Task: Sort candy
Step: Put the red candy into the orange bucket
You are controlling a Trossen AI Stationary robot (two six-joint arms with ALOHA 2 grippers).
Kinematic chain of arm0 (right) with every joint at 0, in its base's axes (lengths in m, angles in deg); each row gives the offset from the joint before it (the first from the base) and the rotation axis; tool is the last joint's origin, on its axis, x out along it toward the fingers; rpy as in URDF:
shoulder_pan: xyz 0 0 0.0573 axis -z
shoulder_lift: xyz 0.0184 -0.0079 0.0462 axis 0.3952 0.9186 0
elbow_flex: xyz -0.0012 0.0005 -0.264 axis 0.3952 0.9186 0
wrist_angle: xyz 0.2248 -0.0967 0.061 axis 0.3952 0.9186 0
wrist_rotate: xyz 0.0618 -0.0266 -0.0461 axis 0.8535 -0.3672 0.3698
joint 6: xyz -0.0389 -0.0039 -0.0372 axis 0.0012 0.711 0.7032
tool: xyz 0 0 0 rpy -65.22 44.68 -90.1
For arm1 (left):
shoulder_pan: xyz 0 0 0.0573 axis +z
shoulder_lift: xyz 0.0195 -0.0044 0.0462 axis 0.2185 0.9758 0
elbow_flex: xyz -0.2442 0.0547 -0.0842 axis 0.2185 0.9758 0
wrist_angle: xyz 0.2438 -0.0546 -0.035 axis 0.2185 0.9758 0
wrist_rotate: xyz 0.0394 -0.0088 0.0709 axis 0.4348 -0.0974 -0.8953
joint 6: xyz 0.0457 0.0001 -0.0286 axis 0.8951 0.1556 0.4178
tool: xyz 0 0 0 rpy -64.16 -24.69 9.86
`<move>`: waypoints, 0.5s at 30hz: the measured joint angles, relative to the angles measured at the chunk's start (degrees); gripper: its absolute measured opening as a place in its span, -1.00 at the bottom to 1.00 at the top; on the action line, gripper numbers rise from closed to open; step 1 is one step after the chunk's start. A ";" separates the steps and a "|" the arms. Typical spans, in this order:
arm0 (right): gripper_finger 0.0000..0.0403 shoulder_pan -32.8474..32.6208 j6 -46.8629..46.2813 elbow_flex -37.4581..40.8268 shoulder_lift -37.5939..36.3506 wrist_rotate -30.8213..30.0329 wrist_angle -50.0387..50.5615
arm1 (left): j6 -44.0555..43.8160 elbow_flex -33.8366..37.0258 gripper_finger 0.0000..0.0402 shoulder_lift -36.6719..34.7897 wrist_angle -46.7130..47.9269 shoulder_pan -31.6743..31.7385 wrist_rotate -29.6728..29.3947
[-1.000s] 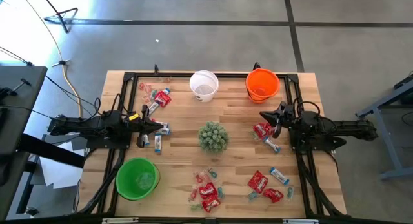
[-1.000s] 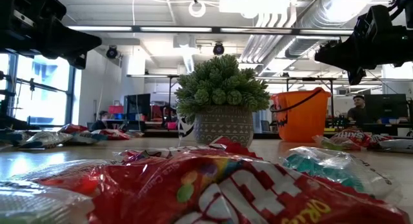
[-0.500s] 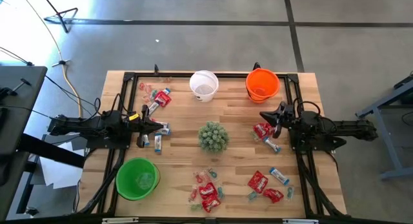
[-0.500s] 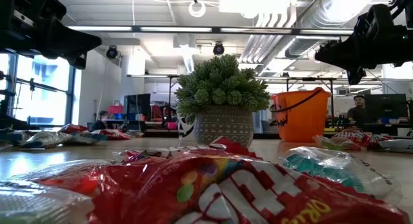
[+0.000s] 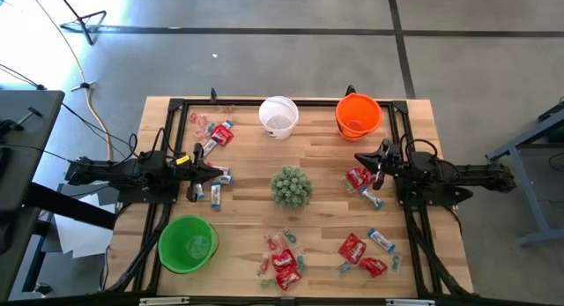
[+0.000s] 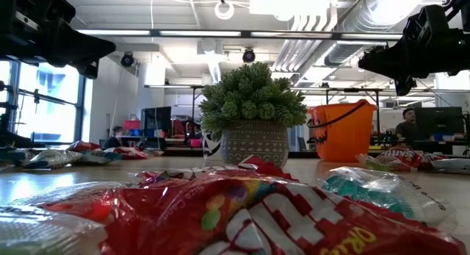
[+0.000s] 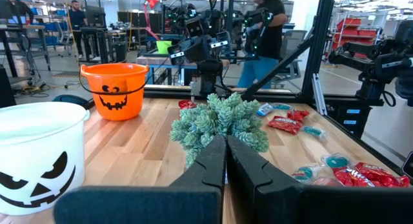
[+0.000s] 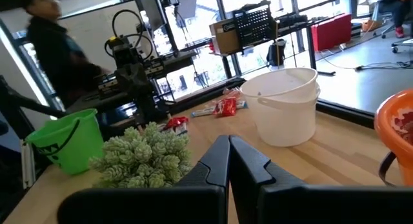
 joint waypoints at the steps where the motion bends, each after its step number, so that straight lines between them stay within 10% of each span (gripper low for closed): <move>1: -1.00 0.00 -1.03 0.00 0.00 -0.33 -0.03 | 0.00 -0.01 -1.00 -0.02 0.00 0.02 0.01; 15: -1.00 0.00 -5.13 -6.85 0.38 1.46 12.54 | 0.00 -0.01 -1.00 0.00 -0.01 0.02 -0.01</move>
